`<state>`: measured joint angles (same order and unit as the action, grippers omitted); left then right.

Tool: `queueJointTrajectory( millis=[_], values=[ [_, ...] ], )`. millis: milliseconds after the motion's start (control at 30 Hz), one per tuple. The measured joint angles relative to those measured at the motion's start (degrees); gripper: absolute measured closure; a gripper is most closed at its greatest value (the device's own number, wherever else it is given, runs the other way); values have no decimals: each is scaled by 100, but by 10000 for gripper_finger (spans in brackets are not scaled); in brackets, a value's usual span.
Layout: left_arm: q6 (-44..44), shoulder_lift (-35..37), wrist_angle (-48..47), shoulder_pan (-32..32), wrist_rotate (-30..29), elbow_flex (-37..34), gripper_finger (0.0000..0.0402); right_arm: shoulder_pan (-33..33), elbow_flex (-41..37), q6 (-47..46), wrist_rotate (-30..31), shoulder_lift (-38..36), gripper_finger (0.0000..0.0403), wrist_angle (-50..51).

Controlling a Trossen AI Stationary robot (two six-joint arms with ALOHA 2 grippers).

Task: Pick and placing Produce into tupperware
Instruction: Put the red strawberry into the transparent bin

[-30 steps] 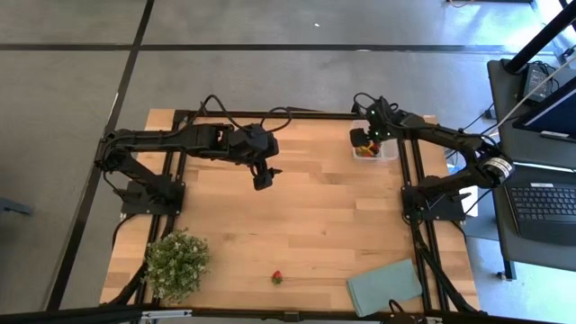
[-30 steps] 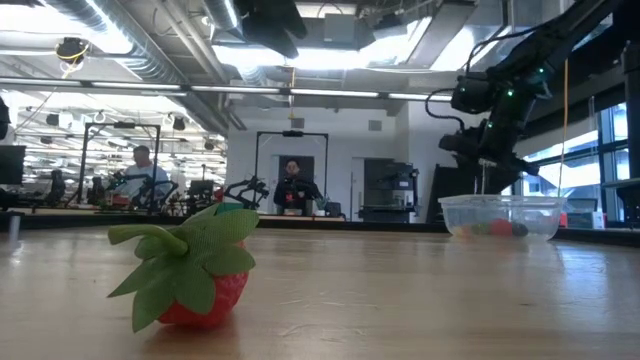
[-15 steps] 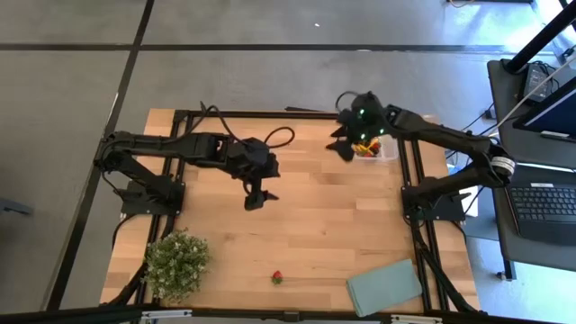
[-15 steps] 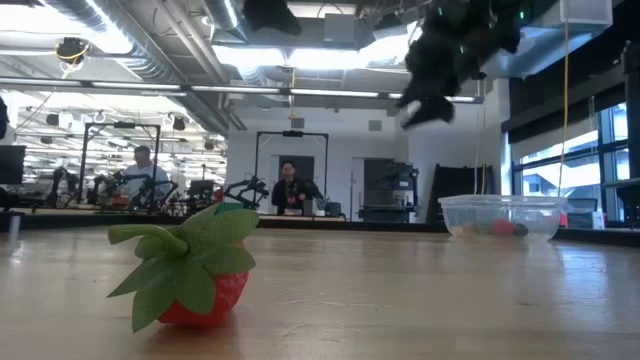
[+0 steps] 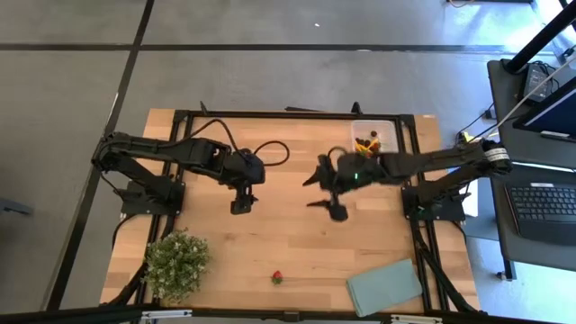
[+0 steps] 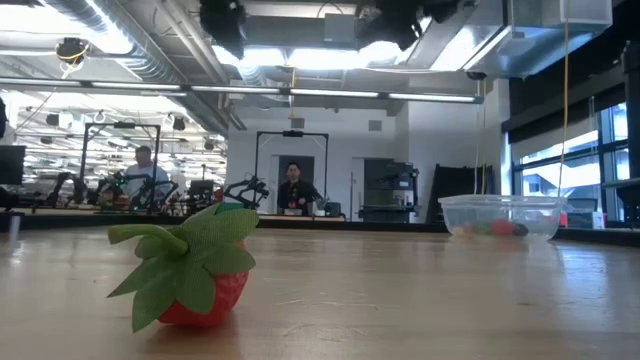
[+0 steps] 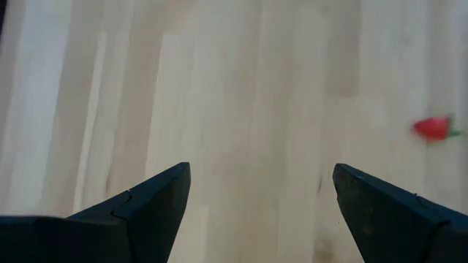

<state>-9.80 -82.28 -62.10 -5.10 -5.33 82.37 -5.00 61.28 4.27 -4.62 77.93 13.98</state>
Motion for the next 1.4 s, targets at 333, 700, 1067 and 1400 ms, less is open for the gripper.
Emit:
queueJointTrajectory(
  millis=[333, 700, 1067, 1400],
  values=[
    [-125, 709, -62, -390, -461, -2, 75, -1170, 101, -264, 342, 1644, 111, -1949],
    [-206, 2266, 1198, -1247, -1927, -361, 75, -1477, 2180, 432, -252, 3520, 111, -719],
    [-885, 2563, 1381, -1615, -2122, -1052, 75, -2015, 2514, 1122, -281, 4306, 111, -200],
    [-1105, 2524, 1715, -1707, -2192, -1503, 75, -2190, 2514, 813, -247, 4877, 111, -1176]
  ],
)
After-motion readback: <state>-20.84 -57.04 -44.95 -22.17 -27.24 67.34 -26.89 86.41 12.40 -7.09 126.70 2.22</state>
